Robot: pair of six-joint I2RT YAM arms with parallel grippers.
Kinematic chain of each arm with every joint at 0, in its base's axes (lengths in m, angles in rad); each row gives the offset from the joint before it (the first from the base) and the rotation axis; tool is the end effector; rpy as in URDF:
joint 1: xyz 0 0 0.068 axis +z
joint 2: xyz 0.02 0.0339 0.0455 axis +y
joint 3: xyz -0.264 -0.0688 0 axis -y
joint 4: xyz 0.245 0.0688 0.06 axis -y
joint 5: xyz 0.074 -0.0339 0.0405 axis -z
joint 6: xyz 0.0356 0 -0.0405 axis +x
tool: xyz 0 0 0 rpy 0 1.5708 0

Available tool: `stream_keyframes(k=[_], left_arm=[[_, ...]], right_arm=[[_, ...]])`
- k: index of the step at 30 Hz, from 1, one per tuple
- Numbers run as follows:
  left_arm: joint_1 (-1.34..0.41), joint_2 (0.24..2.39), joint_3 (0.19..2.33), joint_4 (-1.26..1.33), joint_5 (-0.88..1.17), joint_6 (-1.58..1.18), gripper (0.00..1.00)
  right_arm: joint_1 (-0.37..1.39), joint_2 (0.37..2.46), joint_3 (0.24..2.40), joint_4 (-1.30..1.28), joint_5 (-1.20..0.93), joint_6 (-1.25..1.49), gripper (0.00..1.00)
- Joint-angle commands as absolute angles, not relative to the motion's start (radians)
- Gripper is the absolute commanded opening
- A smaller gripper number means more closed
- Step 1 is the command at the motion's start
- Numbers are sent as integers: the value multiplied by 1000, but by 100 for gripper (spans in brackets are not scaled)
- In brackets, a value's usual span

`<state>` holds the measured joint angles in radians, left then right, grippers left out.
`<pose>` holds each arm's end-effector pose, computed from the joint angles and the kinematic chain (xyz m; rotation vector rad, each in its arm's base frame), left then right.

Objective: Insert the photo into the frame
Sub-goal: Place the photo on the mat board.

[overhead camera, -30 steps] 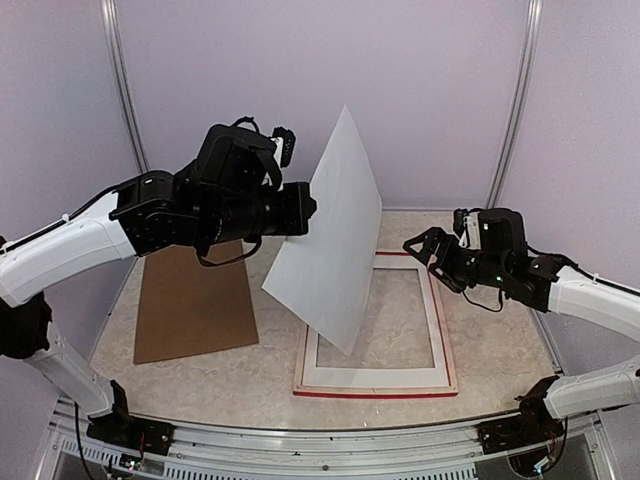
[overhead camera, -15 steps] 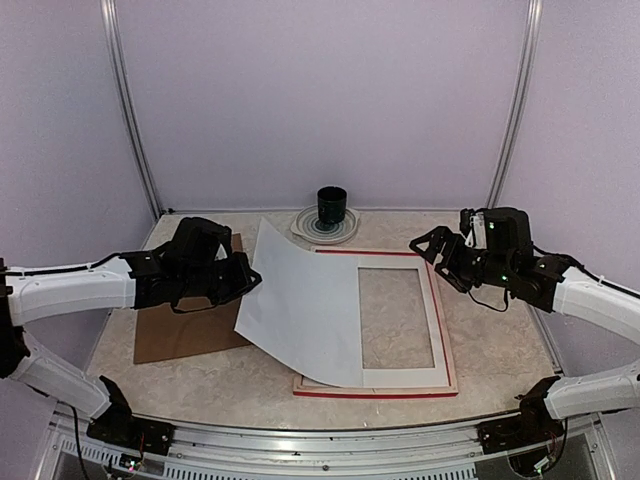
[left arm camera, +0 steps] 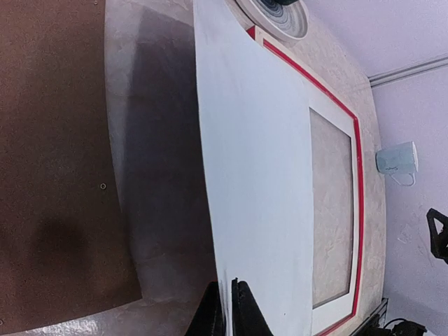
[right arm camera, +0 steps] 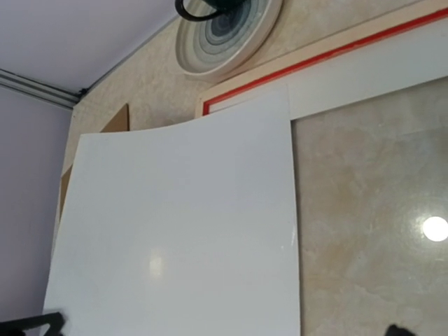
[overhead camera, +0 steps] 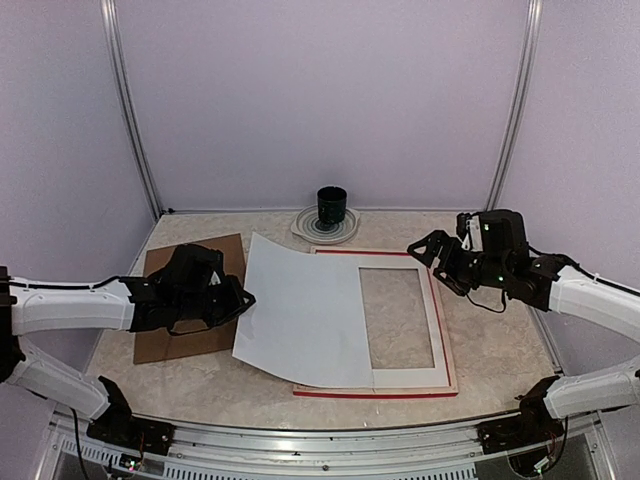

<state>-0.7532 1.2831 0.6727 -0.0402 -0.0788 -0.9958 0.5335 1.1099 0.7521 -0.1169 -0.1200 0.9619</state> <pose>0.1970 -0.1808 0.2091 -0.3317 2.3399 -0.8387 0.2134 0.1310 0.2704 0.3907 2.1773 1.0149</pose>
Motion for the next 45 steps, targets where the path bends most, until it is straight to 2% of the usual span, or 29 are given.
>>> stream_keyframes(k=[1,14,26,45], left_arm=[[-752,1300,648,38,-70,-990,7],[-764,1408,641,116,-54,-897,13],[-780,1496,658,147,-53,-853,15],[-816,1592,732,175,-43,-801,19]], right_arm=[[525,1119,733,-120,-128,957,99],[517,1135,708,-190,-67,922,99],[427,1153,645,-210,-63,888,99],[370,1320,595,-111,-99,856,99]])
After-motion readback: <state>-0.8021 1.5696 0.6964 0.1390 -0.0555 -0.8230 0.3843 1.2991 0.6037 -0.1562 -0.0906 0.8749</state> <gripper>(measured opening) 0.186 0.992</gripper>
